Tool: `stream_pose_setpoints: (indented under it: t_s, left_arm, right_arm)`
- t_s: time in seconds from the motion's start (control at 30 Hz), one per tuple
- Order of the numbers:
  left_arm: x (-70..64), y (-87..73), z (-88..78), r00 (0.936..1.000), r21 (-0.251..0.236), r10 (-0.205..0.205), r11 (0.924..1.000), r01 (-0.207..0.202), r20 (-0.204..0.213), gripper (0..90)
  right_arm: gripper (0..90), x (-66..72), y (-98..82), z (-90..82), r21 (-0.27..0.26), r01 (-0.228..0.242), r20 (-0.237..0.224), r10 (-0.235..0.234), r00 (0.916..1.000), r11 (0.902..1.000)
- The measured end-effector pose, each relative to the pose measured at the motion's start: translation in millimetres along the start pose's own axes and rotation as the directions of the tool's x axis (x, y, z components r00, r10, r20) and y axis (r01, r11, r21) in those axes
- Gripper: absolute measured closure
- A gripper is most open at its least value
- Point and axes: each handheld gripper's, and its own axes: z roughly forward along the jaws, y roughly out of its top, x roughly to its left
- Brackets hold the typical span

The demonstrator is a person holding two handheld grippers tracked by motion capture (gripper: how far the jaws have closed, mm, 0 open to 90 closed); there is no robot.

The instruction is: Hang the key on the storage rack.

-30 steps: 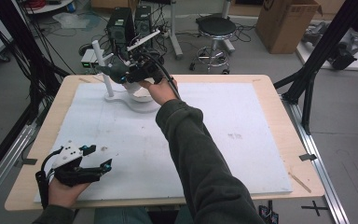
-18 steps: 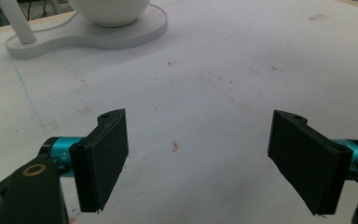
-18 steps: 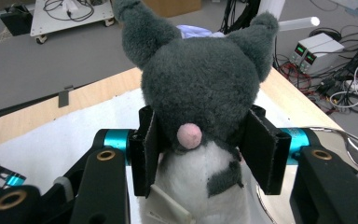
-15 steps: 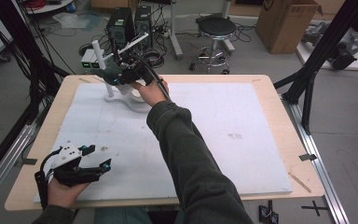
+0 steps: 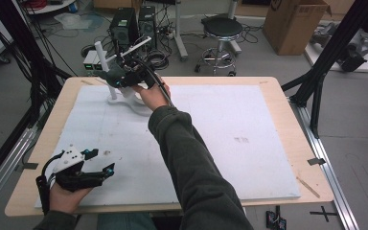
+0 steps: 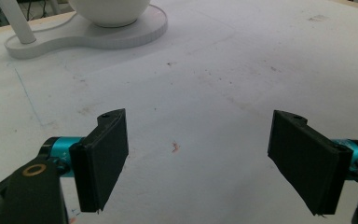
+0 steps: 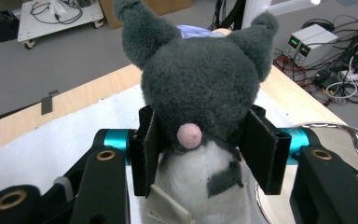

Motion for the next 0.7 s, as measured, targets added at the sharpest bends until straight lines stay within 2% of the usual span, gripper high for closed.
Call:
stream_pose_setpoints:
  t_s: [0.3, 0.7]
  left_arm:
    - [0.3, -0.2, -0.4, 1.0, 0.0, -0.004, 1.0, 0.004, -0.001, 20.6]
    - [0.7, -0.4, -1.0, 1.0, -0.002, -0.009, 1.0, 0.009, -0.001, 20.6]
  right_arm:
    - [50.8, -1.3, -0.9, 8.2, -0.003, -0.008, 0.021, 0.008, 0.9998, 1.0]
    - [50.7, 0.1, -2.7, 18.7, 0.026, -0.002, 0.041, 0.001, 0.9992, 0.9997]
